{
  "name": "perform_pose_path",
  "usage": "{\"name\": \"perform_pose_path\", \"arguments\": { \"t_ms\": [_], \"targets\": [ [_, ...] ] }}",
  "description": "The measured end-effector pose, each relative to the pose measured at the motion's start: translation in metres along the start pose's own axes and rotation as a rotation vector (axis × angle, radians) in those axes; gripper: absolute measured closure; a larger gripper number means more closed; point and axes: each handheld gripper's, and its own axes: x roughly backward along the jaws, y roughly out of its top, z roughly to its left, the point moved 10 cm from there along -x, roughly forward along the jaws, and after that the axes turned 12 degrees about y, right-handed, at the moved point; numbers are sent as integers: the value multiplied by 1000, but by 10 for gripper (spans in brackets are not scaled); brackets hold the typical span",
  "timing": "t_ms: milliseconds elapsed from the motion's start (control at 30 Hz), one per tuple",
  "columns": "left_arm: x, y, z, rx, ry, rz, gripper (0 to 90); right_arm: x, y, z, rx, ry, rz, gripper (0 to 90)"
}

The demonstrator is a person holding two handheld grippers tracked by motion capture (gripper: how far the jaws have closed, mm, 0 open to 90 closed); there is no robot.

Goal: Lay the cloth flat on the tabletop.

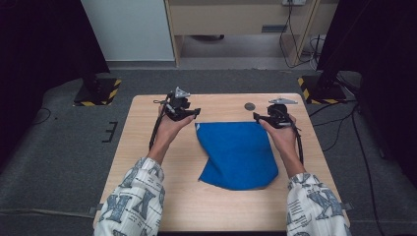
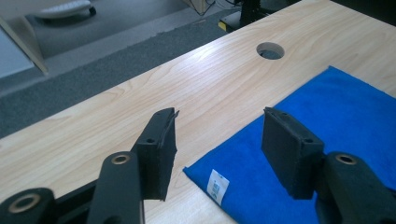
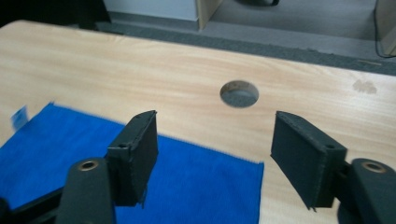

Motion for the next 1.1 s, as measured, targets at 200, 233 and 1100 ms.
{"name": "perform_pose_path", "arguments": {
  "t_ms": [200, 233, 1100],
  "targets": [
    [21, -11, -12, -16, -44, -27, 432, 16, -13, 12, 29, 52, 15, 292],
    [22, -13, -14, -23, -48, -25, 432, 19, -14, 13, 33, 58, 14, 309],
    [55, -72, -61, -104, -114, -58, 436, 59, -51, 53, 85, 179, 1, 668]
  ]
}}
